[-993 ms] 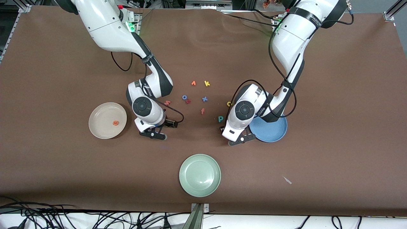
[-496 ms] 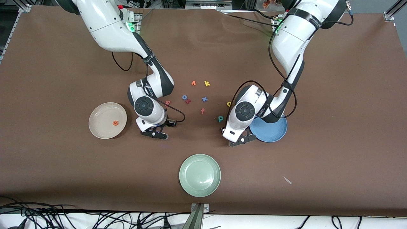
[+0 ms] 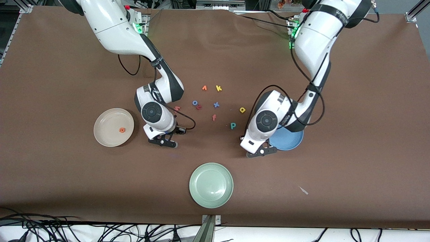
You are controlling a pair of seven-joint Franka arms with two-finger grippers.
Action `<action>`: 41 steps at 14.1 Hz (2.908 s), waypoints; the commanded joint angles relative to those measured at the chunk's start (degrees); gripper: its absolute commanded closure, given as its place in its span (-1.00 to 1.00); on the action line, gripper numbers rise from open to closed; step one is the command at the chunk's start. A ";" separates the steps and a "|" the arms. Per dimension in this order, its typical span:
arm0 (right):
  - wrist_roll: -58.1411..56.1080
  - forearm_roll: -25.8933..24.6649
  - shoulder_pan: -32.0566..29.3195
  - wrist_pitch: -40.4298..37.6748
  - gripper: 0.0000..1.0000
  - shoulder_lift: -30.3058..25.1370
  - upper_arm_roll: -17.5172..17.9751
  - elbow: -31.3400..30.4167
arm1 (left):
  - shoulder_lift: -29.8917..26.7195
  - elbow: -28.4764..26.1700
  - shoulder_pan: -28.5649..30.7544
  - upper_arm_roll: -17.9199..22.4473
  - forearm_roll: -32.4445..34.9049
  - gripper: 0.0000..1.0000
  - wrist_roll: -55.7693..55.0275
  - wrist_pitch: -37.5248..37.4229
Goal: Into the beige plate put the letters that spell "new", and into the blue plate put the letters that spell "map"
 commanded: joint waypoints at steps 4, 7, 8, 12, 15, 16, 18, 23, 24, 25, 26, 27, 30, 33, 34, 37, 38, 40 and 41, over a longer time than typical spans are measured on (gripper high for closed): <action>-0.54 1.03 0.58 -0.30 0.29 1.05 -0.22 1.91 | -5.49 -7.67 4.44 -0.24 7.31 1.00 11.30 -5.19; -1.41 0.34 -0.03 -7.21 0.29 0.08 -0.66 6.12 | -8.56 -16.62 6.20 -0.50 8.30 1.00 11.30 2.96; -3.50 -0.02 -0.30 -10.03 0.29 -0.62 -0.84 6.74 | -9.27 -18.83 6.81 -0.59 8.31 1.00 11.30 5.69; -17.91 -0.02 -0.74 -15.95 0.29 -7.72 -6.36 0.28 | -9.28 -19.20 6.99 -0.59 7.70 -1.00 10.95 6.33; -26.69 -0.20 -0.83 -12.27 0.29 -13.00 -10.14 -7.55 | -9.45 -17.97 6.73 -0.68 7.34 -1.00 10.51 5.90; -29.34 -0.11 -0.83 -10.52 0.29 -14.32 -11.55 -10.10 | -9.45 -17.10 6.21 -0.68 7.17 -1.00 10.16 5.89; -35.74 -0.02 -0.83 -5.52 0.28 -16.70 -14.53 -16.24 | -9.36 -15.69 5.85 -1.47 4.38 -1.00 7.97 5.72; -40.35 0.51 -1.70 2.42 -0.05 -16.53 -17.01 -21.81 | -6.73 -13.49 2.77 -1.73 0.31 -1.00 1.30 6.07; -39.74 0.94 -1.70 2.34 -0.99 -16.62 -17.01 -21.64 | -6.47 -12.62 2.43 -1.73 0.31 -1.00 0.32 6.07; -39.47 0.95 -1.62 1.64 -1.00 -16.97 -16.92 -21.64 | -6.29 -12.26 2.16 -1.73 -0.13 -1.00 -0.82 6.07; -37.73 1.12 -1.53 -0.54 -1.00 -17.58 -16.31 -21.12 | -6.20 -12.17 1.55 -1.73 -0.83 -1.00 -1.70 6.16; -33.80 1.73 -1.36 -2.48 -1.00 -18.20 -14.91 -20.33 | -6.03 -12.17 0.76 -1.73 -1.01 -1.00 -2.14 6.16; -16.68 2.09 -1.35 -3.38 -1.00 -19.96 -8.59 -20.50 | -5.76 -11.38 -0.64 -1.73 -1.01 -1.00 -2.93 6.16; 1.52 2.09 -1.27 -2.85 -1.00 -20.75 -2.79 -21.37 | -4.97 -9.89 -0.83 -1.73 -1.01 -1.00 -3.29 6.16; 5.92 2.09 -1.27 -1.81 -1.00 -21.01 -1.29 -22.07 | -4.97 -9.80 -0.83 -1.73 -1.01 -1.00 -3.29 6.16; 14.47 2.00 -1.09 9.05 -1.00 -20.93 2.32 -28.11 | -4.88 -9.71 -0.83 -1.73 -1.01 -1.00 -3.20 6.16; 16.58 2.00 -1.00 13.63 -1.00 -20.67 3.54 -30.49 | -4.88 -9.71 -0.74 -1.73 -1.01 -1.00 -3.20 6.16; 18.62 2.00 0.13 16.92 -1.00 -19.53 4.61 -31.83 | -4.88 -9.71 -0.74 -1.73 -1.01 -1.00 -3.20 6.16; 18.62 1.91 0.40 16.92 -1.00 -19.17 4.61 -31.83 | -4.88 -9.71 -0.74 -1.73 -1.01 -1.00 -3.20 6.16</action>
